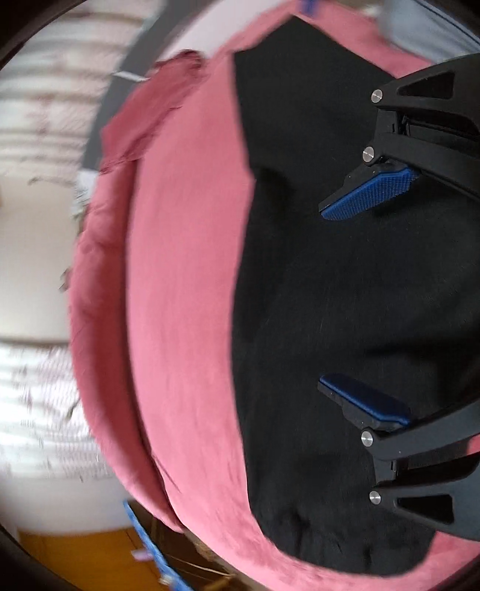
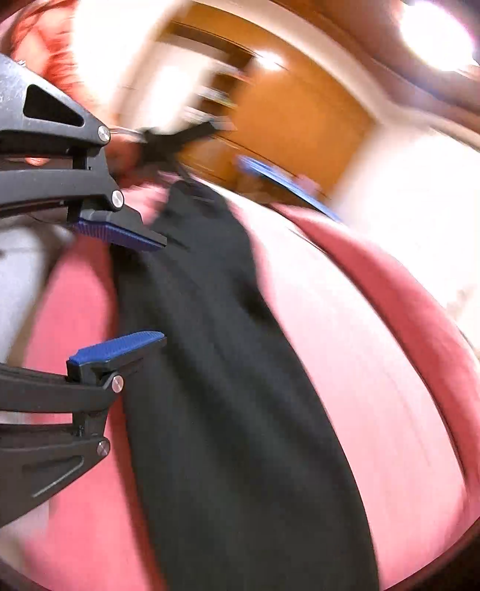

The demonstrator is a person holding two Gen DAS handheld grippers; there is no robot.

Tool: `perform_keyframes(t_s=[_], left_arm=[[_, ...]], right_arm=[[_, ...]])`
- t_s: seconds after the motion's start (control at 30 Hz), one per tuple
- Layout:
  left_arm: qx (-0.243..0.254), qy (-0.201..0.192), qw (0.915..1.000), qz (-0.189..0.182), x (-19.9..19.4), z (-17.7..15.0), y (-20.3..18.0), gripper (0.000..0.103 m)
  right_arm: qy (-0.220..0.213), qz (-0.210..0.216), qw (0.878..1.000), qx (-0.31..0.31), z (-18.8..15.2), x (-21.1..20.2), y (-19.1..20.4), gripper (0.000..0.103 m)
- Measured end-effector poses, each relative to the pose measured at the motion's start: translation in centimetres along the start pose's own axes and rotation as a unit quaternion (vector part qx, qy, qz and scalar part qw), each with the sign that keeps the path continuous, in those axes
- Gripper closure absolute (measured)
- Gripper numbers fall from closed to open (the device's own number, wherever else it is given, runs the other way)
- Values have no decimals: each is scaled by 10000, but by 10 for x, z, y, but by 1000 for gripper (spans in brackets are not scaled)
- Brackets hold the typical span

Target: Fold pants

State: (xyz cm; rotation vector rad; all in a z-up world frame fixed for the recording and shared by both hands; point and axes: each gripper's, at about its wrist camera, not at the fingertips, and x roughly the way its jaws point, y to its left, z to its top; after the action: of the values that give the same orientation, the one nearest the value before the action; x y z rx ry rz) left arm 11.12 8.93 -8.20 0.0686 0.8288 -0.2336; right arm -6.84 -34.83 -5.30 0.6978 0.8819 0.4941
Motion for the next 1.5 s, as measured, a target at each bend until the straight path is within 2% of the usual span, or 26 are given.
perform_keyframes(t_s=[0.1, 0.2, 0.27, 0.37, 0.4, 0.47, 0.53, 0.67, 0.73, 0.77, 0.8, 0.83, 0.87, 0.93, 1.0, 1.03, 1.1, 1.13, 1.2, 1.27, 1.3, 1.33, 1.37, 1.4, 1.43, 1.5], left_arm=[[29, 256, 9988, 416, 27, 4, -1, 18], [-602, 484, 9940, 772, 47, 8, 26, 15], [-982, 486, 9913, 730, 51, 10, 40, 12], [-762, 506, 9918, 896, 52, 13, 37, 10], [-740, 484, 9920, 905, 51, 12, 40, 10], [-817, 432, 9923, 827, 50, 8, 40, 10], [-870, 408, 9926, 742, 45, 5, 43, 10], [-821, 430, 9931, 721, 39, 1, 41, 10], [-799, 442, 9930, 753, 40, -1, 40, 9], [-794, 454, 9928, 772, 41, 0, 40, 8], [-784, 473, 9926, 803, 42, 1, 39, 8], [-779, 489, 9924, 823, 43, 1, 35, 8], [-779, 503, 9922, 831, 43, 1, 35, 8], [-780, 534, 9922, 815, 43, 1, 35, 7], [-767, 553, 9924, 793, 42, 1, 35, 7], [-758, 560, 9925, 779, 44, 2, 36, 7], [-722, 560, 9931, 742, 42, 0, 34, 7], [-687, 556, 9933, 738, 43, -1, 33, 5], [-515, 542, 9940, 793, 44, -4, 27, 3], [-421, 539, 9938, 877, 47, -5, 24, 2], [-435, 556, 9935, 891, 47, -5, 23, 2], [-488, 595, 9932, 869, 46, -4, 24, 2], [-511, 614, 9932, 844, 45, -4, 25, 2], [-508, 616, 9934, 828, 44, -4, 26, 2], [-458, 599, 9938, 812, 43, -6, 26, 2], [-388, 551, 9943, 823, 42, -9, 24, 2]], right_arm=[[-795, -859, 9891, 897, 25, -67, -79, 47], [-1403, -1401, 9612, 1917, 31, -127, -172, 47], [-1634, -1550, 9418, 2497, 28, -146, -214, 46], [-2029, -1232, 9176, 3187, 27, -164, -272, 43], [-2134, -1150, 9154, 3214, 28, -164, -280, 42], [-2390, -1032, 9174, 3010, 30, -145, -275, 42], [-2427, -1023, 9252, 2732, 37, -124, -266, 41], [-2407, -1104, 9354, 2343, 55, -124, -271, 41], [-2522, -1084, 9321, 2363, 67, -114, -281, 41], [-2597, -1063, 9283, 2439, 70, -92, -280, 41], [-2661, -1016, 9237, 2564, 77, -84, -284, 45], [-2714, -943, 9184, 2721, 83, -80, -287, 55], [-2646, -779, 9162, 2905, 87, -79, -290, 83], [-2530, -542, 9114, 3200, 99, -84, -291, 84], [-2564, -892, 9269, 2591, 118, -104, -263, 85], [-2570, -1227, 9372, 2014, 131, -118, -236, 85], [-2667, -1552, 9389, 1528, 138, -139, -202, 85], [-2697, -1664, 9370, 1471, 138, -148, -191, 85], [-2530, -2375, 9259, 1491, 135, -157, -175, 84], [-2043, -3465, 9041, 1440, 135, -140, -180, 78], [-1719, -3764, 8992, 1420, 138, -126, -195, 74], [-1306, -3868, 9008, 1482, 136, -109, -215, 73], [-904, -3838, 9029, 1713, 132, -97, -237, 69], [-728, -3501, 9062, 2258, 121, -97, -262, 61], [-902, -3170, 9085, 2568, 112, -103, -270, 60], [-1580, -2231, 9057, 3241, 83, -130, -283, 54]])
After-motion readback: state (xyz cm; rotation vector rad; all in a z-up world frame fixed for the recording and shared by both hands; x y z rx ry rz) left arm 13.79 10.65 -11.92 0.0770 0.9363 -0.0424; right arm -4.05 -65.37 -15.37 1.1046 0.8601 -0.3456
